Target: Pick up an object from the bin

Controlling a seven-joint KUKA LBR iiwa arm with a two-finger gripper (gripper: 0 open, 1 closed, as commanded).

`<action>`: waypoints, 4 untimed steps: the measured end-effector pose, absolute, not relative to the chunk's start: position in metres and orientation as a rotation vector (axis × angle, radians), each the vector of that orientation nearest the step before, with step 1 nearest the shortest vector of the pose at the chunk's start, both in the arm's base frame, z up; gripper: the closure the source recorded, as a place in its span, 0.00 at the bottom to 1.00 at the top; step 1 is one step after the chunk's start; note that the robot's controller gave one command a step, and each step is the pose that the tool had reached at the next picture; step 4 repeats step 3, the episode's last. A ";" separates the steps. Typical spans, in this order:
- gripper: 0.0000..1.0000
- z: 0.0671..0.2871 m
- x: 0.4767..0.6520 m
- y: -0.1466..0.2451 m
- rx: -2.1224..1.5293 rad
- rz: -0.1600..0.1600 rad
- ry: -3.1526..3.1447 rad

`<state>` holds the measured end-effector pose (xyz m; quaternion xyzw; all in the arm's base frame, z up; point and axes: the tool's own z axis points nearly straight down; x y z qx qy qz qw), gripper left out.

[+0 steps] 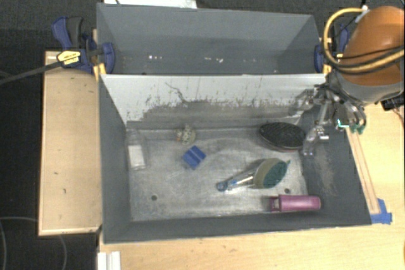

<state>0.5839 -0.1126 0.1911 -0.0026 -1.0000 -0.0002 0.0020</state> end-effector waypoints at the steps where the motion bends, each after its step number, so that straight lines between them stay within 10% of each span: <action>1: 0.00 0.085 0.576 -0.105 -0.384 -0.001 -3.124; 2: 1.00 0.087 0.576 -0.103 -0.375 -0.006 -3.123; 3: 1.00 0.205 0.583 -0.122 -0.010 0.002 -3.148; 4: 1.00 0.205 0.583 -0.122 -0.010 0.002 -3.148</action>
Offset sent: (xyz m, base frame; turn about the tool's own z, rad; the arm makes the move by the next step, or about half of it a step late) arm -0.0104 0.0080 -0.1087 0.2397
